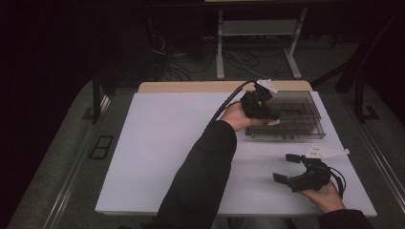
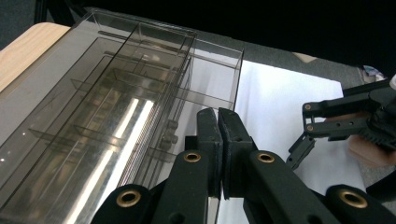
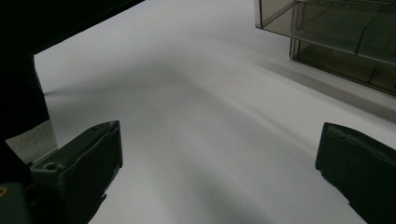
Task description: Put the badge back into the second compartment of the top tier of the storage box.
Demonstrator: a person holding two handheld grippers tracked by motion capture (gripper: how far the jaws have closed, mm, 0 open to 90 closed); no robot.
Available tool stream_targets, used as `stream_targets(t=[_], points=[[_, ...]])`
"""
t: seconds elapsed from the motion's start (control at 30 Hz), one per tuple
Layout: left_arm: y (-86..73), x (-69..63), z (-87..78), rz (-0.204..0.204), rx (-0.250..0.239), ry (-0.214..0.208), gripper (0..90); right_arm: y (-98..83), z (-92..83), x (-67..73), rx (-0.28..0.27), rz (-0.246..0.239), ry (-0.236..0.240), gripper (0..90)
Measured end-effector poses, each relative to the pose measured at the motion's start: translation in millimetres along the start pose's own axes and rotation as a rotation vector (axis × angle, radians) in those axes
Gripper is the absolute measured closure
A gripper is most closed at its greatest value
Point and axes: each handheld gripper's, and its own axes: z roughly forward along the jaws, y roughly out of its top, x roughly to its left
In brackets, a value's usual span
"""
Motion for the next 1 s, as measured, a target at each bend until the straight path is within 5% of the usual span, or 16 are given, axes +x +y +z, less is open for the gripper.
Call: stream_targets(t=[0.67, 1.0], points=[[-7.2, 9.7, 29.9, -0.058, -0.014, -0.015, 87.5, 0.1, 1.8, 0.2, 0.004, -0.007, 0.009, 0.0], [-6.9, 10.0, 45.3, -0.055, 0.009, -0.024, 87.6, 0.3, 2.6, 0.5, 0.007, -0.013, 0.010, 0.0]])
